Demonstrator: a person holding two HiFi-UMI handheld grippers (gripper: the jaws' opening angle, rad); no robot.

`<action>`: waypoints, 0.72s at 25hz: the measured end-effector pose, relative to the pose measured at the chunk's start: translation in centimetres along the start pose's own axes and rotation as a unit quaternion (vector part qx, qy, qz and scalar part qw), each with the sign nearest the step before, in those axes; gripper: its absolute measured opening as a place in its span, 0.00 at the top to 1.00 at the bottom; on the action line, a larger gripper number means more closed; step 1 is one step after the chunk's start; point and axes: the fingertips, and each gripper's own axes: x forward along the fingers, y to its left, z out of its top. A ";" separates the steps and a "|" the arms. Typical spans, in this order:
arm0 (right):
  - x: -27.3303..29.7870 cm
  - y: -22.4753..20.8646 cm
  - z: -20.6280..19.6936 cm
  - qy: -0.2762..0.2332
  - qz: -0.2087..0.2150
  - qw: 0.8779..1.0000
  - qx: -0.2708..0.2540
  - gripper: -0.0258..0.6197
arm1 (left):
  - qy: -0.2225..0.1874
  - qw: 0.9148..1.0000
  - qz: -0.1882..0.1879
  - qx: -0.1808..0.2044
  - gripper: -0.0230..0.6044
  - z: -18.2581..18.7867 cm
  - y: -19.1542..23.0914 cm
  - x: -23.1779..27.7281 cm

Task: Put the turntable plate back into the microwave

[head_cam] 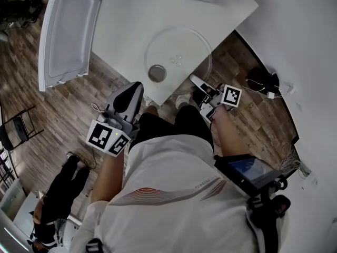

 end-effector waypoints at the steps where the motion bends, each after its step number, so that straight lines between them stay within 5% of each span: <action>1: 0.0 -0.1 0.0 -0.002 0.002 1.000 0.006 0.83 | 0.001 1.000 0.000 -0.001 0.95 -0.1 0.0 0.0; 7: -0.1 0.2 -0.1 -0.007 0.023 1.000 0.020 0.90 | 0.004 1.000 -0.001 -0.007 0.95 -0.4 0.2 0.0; 18: 0.1 1.6 -0.5 -0.020 0.033 0.998 -0.051 0.91 | 0.003 1.000 -0.008 -0.015 0.95 -0.7 0.2 -1.2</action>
